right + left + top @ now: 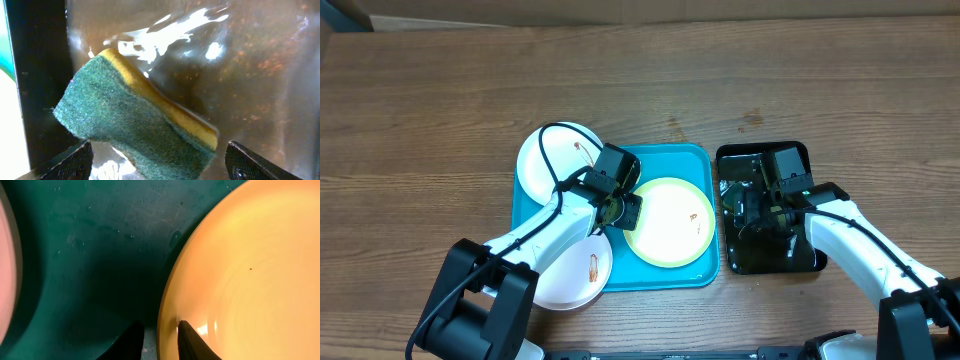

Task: Clean dirty plates on tray and stack at the side
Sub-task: 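Rub the sponge in the water of the black tray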

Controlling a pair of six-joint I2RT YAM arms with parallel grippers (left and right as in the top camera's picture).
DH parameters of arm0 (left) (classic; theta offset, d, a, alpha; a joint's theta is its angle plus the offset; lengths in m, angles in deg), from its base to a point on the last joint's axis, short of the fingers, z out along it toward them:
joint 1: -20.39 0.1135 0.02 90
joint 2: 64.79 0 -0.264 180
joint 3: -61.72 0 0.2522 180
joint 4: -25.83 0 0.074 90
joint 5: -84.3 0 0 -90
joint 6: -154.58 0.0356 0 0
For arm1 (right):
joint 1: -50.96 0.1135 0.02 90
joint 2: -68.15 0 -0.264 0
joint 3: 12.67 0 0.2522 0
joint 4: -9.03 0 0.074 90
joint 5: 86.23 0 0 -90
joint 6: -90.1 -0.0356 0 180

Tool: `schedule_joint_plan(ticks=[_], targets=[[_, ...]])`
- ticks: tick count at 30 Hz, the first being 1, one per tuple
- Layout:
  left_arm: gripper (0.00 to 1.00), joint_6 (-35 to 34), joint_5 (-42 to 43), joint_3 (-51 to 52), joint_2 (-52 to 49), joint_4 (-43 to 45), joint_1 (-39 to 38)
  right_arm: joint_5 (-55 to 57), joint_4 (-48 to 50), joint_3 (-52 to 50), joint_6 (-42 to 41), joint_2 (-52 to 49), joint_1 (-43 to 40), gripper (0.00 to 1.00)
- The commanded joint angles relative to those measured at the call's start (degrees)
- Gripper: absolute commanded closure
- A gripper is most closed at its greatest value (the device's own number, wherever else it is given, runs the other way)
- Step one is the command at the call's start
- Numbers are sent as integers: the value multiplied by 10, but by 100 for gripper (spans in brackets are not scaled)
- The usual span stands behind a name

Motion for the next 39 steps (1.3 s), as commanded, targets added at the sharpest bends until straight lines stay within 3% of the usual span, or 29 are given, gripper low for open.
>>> schedule_joint_plan(ticks=[1, 6, 9, 12, 19, 23, 25, 26, 32, 34, 36, 39], targets=[[74, 11, -4, 3, -5, 2, -3, 16, 0, -7, 11, -1, 3, 14], [74, 11, -4, 3, -5, 2, -3, 16, 36, -18, 59, -1, 3, 20], [74, 11, -4, 3, -5, 2, -3, 16, 64, -18, 70, -1, 3, 10], [74, 11, -4, 3, -5, 2, -3, 7, 70, -18, 73, -1, 3, 13], [73, 11, -4, 3, -5, 2, -3, -19, 25, -22, 81, -1, 3, 41], [73, 11, -4, 3, -5, 2, -3, -37, -22, -22, 78, 0, 3, 82], [73, 11, -4, 3, -5, 2, -3, -56, -38, -22, 78, 0, 3, 95], [73, 11, -4, 3, -5, 2, -3, -65, -44, -22, 78, 0, 3, 96], [73, 11, -4, 3, -5, 2, -3, -74, -79, -14, -23, 0, 2, 94], [73, 11, -4, 3, -5, 2, -3, -75, -83, 2, -28, 0, 2, 71], [74, 11, -4, 3, -5, 2, -3, -75, -90, 25, -26, 0, 2, 58], [73, 11, -4, 3, -5, 2, -3, -72, -96, 55, -23, 0, 2, 47]])
